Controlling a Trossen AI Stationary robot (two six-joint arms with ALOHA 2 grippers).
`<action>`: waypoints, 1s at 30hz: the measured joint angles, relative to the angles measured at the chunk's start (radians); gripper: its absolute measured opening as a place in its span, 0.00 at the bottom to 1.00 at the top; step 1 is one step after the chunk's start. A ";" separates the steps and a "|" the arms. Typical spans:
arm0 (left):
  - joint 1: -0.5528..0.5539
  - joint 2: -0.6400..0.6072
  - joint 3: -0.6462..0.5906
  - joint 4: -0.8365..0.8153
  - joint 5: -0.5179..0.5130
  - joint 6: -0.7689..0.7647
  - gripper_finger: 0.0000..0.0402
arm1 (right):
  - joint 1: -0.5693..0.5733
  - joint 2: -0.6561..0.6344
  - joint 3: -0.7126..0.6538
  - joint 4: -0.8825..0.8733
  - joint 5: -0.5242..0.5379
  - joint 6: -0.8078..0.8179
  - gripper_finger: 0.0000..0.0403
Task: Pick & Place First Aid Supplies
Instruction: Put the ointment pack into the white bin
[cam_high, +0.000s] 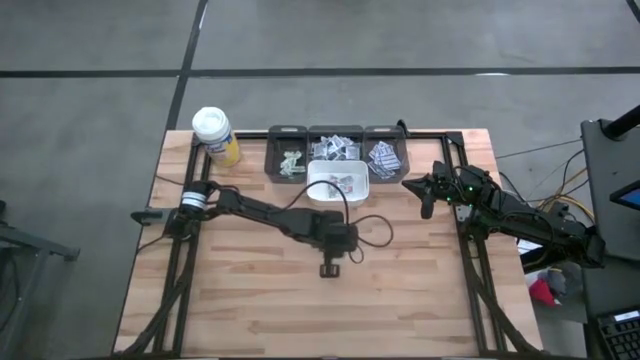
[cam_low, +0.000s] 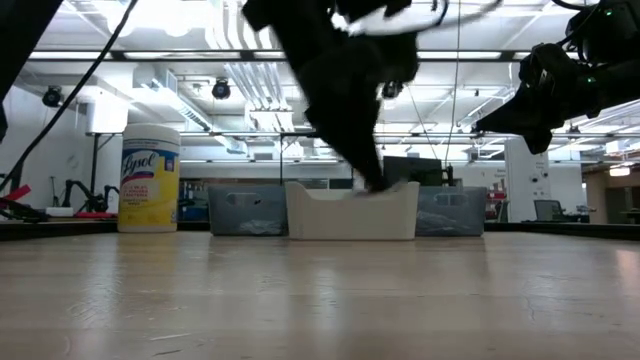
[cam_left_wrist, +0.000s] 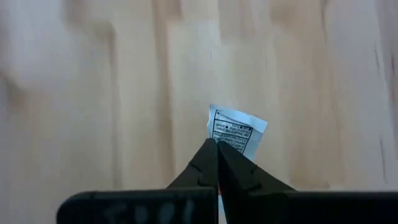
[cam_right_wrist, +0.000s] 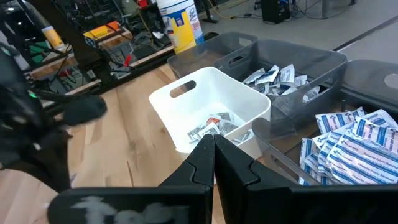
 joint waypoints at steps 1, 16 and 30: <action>0.000 0.000 0.023 0.000 -0.022 0.032 0.00 | 0.000 0.000 0.000 0.000 0.000 0.000 0.02; 0.126 -0.003 0.197 -0.045 -0.696 0.229 0.00 | 0.000 0.000 0.000 0.000 0.000 0.000 0.02; 0.421 0.007 0.238 -0.137 -0.119 0.056 0.00 | 0.000 -0.001 0.000 0.000 0.000 0.001 0.02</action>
